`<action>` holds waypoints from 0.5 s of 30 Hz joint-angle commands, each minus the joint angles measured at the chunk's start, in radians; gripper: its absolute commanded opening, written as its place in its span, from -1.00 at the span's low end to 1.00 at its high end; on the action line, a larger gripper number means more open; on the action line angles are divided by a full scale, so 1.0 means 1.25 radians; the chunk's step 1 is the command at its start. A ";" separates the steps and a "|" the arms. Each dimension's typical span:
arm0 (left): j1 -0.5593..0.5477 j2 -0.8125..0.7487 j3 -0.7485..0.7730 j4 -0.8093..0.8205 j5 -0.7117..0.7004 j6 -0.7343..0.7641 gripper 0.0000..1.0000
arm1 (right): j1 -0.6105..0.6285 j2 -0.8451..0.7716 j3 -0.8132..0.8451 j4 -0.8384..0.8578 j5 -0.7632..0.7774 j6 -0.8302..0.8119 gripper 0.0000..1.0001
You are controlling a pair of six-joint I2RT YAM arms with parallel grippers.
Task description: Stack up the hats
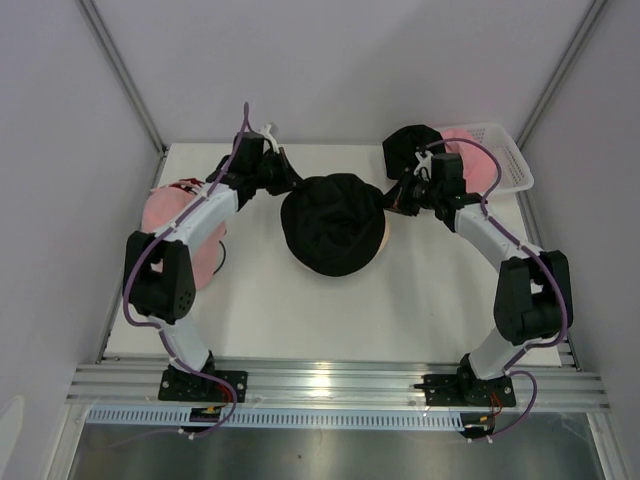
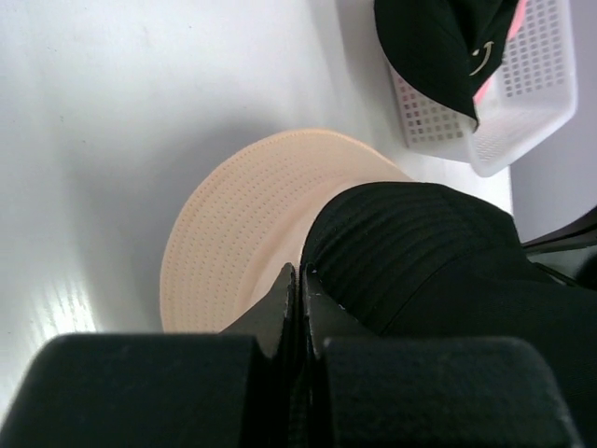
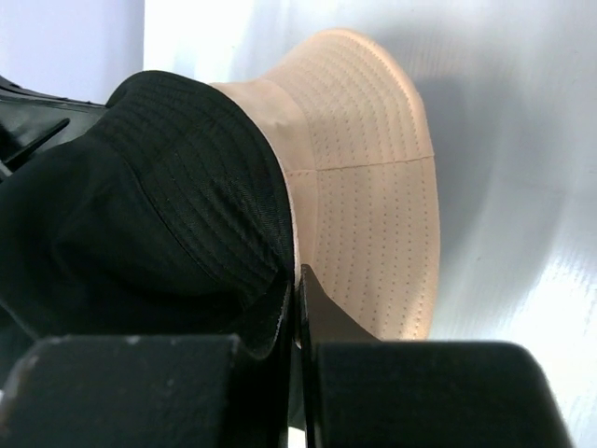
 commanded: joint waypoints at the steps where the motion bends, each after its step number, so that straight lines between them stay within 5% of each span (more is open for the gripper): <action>1: 0.012 0.038 -0.007 -0.073 -0.179 0.085 -0.99 | -0.015 0.022 0.007 -0.074 0.119 -0.082 -1.00; 6: -0.026 0.084 0.019 -0.101 -0.237 0.109 -0.99 | -0.011 0.031 0.012 -0.112 0.128 -0.123 -0.93; 12: -0.045 0.072 -0.013 -0.099 -0.258 0.130 -0.99 | -0.014 0.022 -0.008 -0.061 0.061 -0.111 -0.46; 15: -0.048 0.041 -0.051 -0.087 -0.268 0.139 -0.99 | -0.012 0.016 -0.014 -0.020 0.041 -0.082 -0.52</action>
